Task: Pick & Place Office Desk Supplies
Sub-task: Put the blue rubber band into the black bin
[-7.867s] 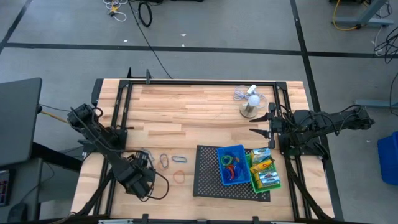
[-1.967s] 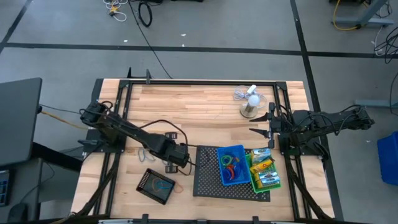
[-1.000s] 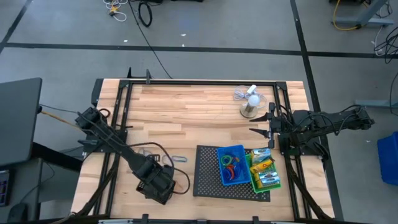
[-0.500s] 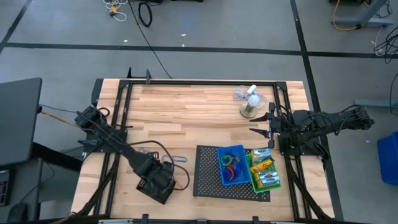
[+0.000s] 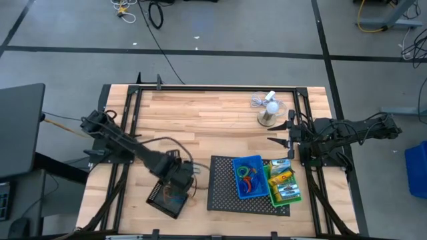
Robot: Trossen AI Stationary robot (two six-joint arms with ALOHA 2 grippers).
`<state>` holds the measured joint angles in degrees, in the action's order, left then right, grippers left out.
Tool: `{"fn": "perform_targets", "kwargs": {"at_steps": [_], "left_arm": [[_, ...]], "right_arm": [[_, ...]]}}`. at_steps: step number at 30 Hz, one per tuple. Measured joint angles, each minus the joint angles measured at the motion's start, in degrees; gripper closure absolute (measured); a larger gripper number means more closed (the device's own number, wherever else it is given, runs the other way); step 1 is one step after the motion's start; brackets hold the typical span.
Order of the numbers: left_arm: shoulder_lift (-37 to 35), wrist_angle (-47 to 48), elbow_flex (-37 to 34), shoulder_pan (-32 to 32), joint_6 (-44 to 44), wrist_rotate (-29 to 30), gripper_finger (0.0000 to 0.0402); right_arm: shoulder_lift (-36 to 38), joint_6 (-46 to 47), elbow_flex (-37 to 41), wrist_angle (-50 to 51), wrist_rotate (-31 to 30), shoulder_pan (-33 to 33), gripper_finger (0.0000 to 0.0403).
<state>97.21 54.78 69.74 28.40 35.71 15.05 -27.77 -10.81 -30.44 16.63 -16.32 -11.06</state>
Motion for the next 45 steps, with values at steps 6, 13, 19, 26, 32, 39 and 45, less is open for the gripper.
{"fn": "perform_targets", "kwargs": {"at_steps": [6,13,19,26,32,39,45], "left_arm": [[0.28,-5.77,-5.59,-5.91,-8.00,-2.34,0.0161],[0.28,-13.47,-13.65,-7.90,-11.33,-5.17,0.0162],[0.28,-16.09,-16.10,-9.30,-12.40,-4.61,0.0181],[0.15,-19.42,-18.57,-10.60,-12.76,-8.62,0.0239],[0.14,-20.44,-18.73,-10.47,-12.29,-10.14,0.0338],[0.08,-20.09,-17.02,-10.42,-11.01,-8.30,0.0397],[-1.70,-12.24,-12.12,-9.42,-9.70,-3.57,0.0399]], "right_arm": [[0.02,0.04,-0.02,1.19,-0.02,0.01,0.0242],[0.04,-0.15,0.01,1.61,0.00,0.01,0.0242],[0.04,-0.58,0.01,1.61,-0.01,0.01,0.0242],[0.04,-0.42,0.00,1.61,0.00,0.01,0.0242],[0.02,-0.61,0.01,1.26,0.00,0.01,0.0242],[0.02,-0.42,0.01,1.09,0.00,0.01,0.0242],[0.02,-0.37,0.01,0.76,0.00,0.00,0.0242]]}}
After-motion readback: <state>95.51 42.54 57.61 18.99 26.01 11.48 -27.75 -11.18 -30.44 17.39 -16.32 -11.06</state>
